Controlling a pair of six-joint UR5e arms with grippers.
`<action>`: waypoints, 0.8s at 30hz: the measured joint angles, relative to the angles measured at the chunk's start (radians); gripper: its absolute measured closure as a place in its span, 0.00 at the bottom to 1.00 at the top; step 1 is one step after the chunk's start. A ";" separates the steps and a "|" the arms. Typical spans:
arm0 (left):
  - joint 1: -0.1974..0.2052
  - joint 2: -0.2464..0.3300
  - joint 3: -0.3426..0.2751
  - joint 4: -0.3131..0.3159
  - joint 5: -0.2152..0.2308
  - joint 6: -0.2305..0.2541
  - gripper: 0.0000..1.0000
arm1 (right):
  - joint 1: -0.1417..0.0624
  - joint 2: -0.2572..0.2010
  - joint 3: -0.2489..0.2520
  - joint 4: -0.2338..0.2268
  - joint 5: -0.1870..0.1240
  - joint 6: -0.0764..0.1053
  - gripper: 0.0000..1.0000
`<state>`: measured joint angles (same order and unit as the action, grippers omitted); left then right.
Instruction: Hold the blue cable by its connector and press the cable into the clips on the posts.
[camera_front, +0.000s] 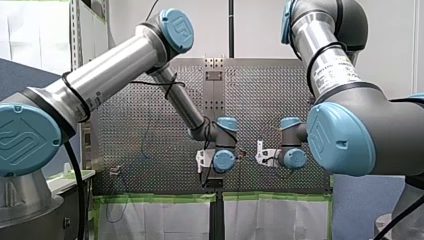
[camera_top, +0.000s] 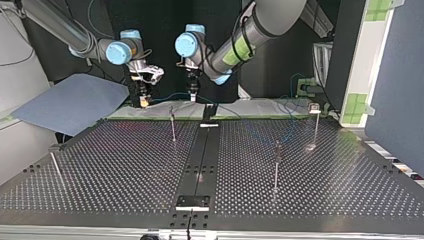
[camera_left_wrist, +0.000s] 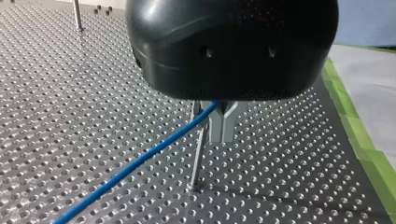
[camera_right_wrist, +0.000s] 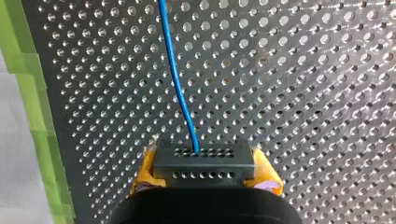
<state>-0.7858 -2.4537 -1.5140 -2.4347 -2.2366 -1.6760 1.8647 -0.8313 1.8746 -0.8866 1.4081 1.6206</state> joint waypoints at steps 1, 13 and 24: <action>-0.004 -0.009 0.012 -0.010 -0.005 0.000 0.99 | 0.000 0.000 -0.002 -0.001 -0.008 -0.002 1.00; -0.017 -0.080 0.118 -0.066 -0.008 -0.021 0.99 | 0.008 0.003 -0.026 0.024 -0.101 -0.017 1.00; -0.005 -0.104 0.186 -0.078 0.004 -0.038 0.99 | -0.001 0.003 -0.031 0.046 -0.096 -0.003 1.00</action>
<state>-0.7907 -2.5573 -1.3278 -2.5123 -2.2331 -1.7142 1.8642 -0.8285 1.8432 -0.8402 1.3122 1.6171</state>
